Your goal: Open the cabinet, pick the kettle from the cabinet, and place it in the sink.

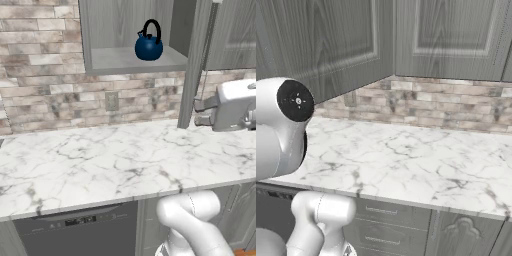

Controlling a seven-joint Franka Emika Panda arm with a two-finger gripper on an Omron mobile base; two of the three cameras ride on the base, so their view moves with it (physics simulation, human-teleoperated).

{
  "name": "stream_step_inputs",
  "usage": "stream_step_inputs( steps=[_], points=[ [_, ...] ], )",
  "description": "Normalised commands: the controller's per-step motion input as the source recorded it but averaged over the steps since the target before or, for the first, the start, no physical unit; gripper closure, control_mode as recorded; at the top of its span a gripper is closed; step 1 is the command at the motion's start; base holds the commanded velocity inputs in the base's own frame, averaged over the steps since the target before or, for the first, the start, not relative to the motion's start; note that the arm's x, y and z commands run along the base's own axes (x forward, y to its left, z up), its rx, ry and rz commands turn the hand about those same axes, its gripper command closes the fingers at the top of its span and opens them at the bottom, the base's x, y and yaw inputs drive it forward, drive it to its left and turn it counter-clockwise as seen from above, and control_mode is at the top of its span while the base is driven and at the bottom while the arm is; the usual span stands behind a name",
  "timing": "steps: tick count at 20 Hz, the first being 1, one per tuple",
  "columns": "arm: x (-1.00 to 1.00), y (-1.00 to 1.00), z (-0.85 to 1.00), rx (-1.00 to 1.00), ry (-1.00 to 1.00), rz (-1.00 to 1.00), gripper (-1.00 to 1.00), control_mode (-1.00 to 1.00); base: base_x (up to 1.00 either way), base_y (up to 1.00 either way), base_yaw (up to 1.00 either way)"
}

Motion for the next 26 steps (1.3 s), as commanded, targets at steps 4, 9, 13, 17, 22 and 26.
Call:
stream_step_inputs(
  steps=[4,9,13,17,22,26],
  points=[
    [0.28,0.45,-0.15,0.0,0.26,-0.21,-1.0,-1.0,0.0,0.0,0.0],
    [0.29,0.26,-0.01,0.07,0.07,-0.27,-1.0,-1.0,0.0,0.0,0.0],
    [0.34,0.16,-0.1,0.07,0.1,-0.34,-1.0,-1.0,0.0,0.0,0.0],
    [0.38,0.15,-0.13,0.11,0.17,-0.32,-1.0,-1.0,0.0,0.0,0.0],
    [0.35,0.14,-0.01,0.22,0.17,-0.28,-1.0,-1.0,0.0,0.0,0.0],
    [0.36,0.07,0.0,0.25,0.11,-0.29,-1.0,-1.0,0.0,0.0,0.0]
  ],
)
